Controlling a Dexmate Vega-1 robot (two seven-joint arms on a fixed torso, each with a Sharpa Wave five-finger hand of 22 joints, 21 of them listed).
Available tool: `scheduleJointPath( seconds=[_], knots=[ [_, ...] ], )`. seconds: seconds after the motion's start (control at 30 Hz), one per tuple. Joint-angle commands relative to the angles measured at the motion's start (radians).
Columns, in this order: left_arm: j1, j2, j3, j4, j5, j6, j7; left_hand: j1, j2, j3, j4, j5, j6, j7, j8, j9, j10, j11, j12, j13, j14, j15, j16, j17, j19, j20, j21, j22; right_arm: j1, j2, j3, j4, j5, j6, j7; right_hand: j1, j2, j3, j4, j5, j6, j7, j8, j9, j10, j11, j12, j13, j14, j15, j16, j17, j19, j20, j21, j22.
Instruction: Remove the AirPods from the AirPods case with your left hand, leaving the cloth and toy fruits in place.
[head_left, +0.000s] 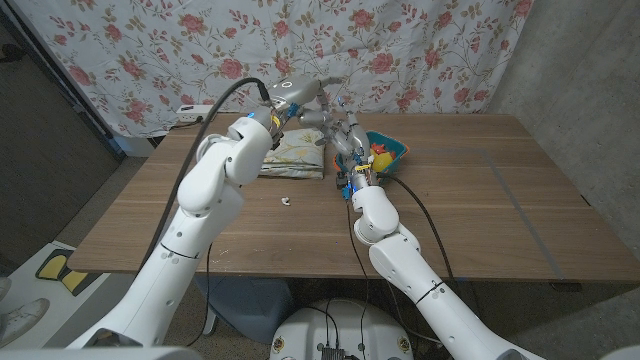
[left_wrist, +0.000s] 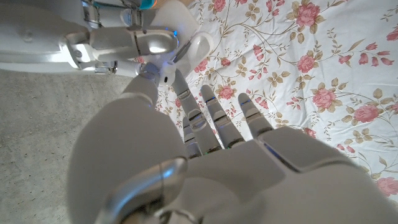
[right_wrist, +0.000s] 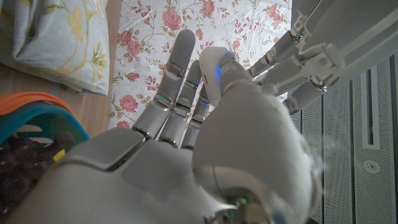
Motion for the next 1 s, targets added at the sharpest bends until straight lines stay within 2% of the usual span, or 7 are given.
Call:
scheduleJointPath(
  seconds=[0.03,1.0],
  knots=[
    [0.010,-0.012,-0.019,-0.009,-0.060,-0.020,0.052,0.062,0.042,0.003,-0.011,0.001,-0.004,-0.002,-0.002,0.006,0.002,-0.006,0.008,0.005,0.041,-0.037,0.007,0.005,0.010,-0.004,0.004,0.003,-0.004,-0.002,0.009,-0.001,0.019,-0.008,0.003,0.001,0.000,-0.003,-0.001,0.007,0.002,-0.003,0.003,0.003,0.101,-0.098,0.005,0.003,0.089,-0.187,-0.004,0.003,-0.173,-0.122,0.004,-0.001],
    [0.017,-0.024,-0.020,-0.009,-0.113,0.008,0.079,0.094,0.034,-0.018,-0.005,-0.003,-0.020,0.001,-0.004,0.007,0.000,-0.006,0.018,0.002,0.052,-0.037,0.027,0.035,0.022,-0.008,0.007,0.005,-0.006,0.010,0.028,0.009,0.047,-0.024,0.008,0.000,0.000,-0.002,0.000,0.008,0.003,-0.003,0.002,0.003,0.102,-0.098,0.005,0.003,0.089,-0.187,-0.007,0.001,-0.182,-0.121,0.011,-0.003]
  ],
)
